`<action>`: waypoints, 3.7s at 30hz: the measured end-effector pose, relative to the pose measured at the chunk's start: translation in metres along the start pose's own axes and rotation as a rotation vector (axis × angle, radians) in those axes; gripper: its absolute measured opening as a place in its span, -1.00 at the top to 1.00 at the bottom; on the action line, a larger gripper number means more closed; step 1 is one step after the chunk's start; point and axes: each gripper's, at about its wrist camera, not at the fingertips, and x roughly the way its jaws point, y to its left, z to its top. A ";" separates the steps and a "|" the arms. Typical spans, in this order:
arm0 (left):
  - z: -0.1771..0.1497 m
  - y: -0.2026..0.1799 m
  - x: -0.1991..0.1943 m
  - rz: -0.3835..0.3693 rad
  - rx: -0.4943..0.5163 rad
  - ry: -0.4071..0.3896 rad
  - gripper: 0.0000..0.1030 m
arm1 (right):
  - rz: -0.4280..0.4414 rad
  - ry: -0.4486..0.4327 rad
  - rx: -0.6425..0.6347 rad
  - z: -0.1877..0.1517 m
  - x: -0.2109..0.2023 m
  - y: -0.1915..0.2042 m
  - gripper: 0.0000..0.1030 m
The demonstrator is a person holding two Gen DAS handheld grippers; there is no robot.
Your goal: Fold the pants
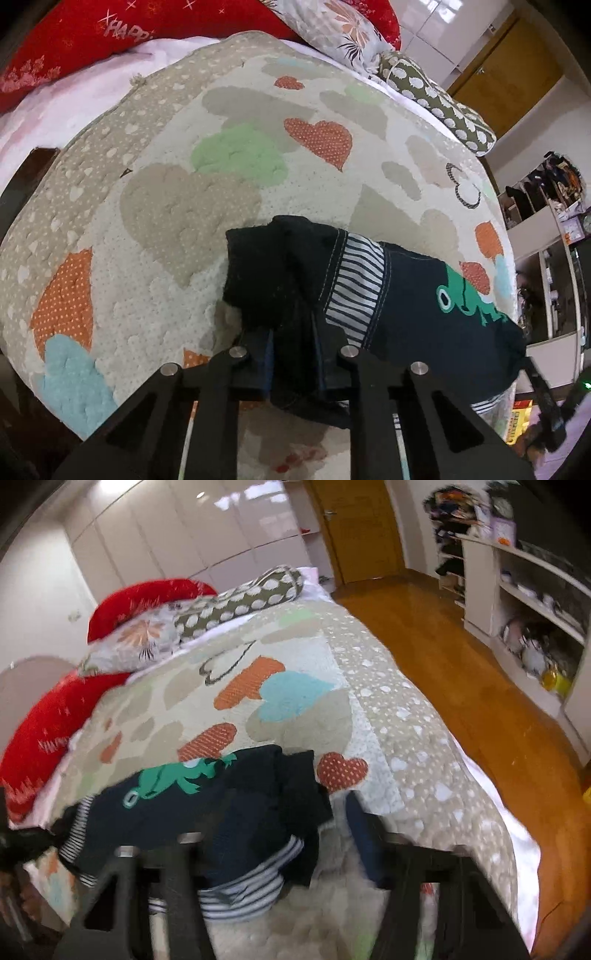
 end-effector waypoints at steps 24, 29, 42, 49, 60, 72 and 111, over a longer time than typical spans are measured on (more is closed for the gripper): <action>-0.001 0.011 -0.007 -0.153 -0.072 0.022 0.76 | 0.935 0.602 0.233 -0.068 0.051 0.139 0.16; 0.003 0.026 -0.015 -0.234 -0.139 0.018 0.76 | 0.901 0.689 0.266 -0.090 0.091 0.196 0.16; -0.015 0.062 -0.036 -0.301 -0.196 -0.048 0.47 | 0.698 0.546 0.364 -0.067 0.110 0.193 0.83; -0.042 0.061 -0.050 -0.420 -0.227 -0.039 -0.31 | 0.680 0.472 0.286 -0.055 0.091 0.206 0.88; -0.033 0.032 -0.012 -0.500 -0.273 0.052 -0.08 | 0.703 0.438 0.268 -0.054 0.076 0.203 0.88; -0.022 0.030 -0.018 -0.486 -0.288 0.023 0.91 | 0.622 0.408 0.316 -0.063 0.087 0.163 0.47; 0.004 0.011 -0.050 -0.361 -0.246 -0.095 0.91 | 0.499 0.164 0.499 -0.016 0.049 0.015 0.93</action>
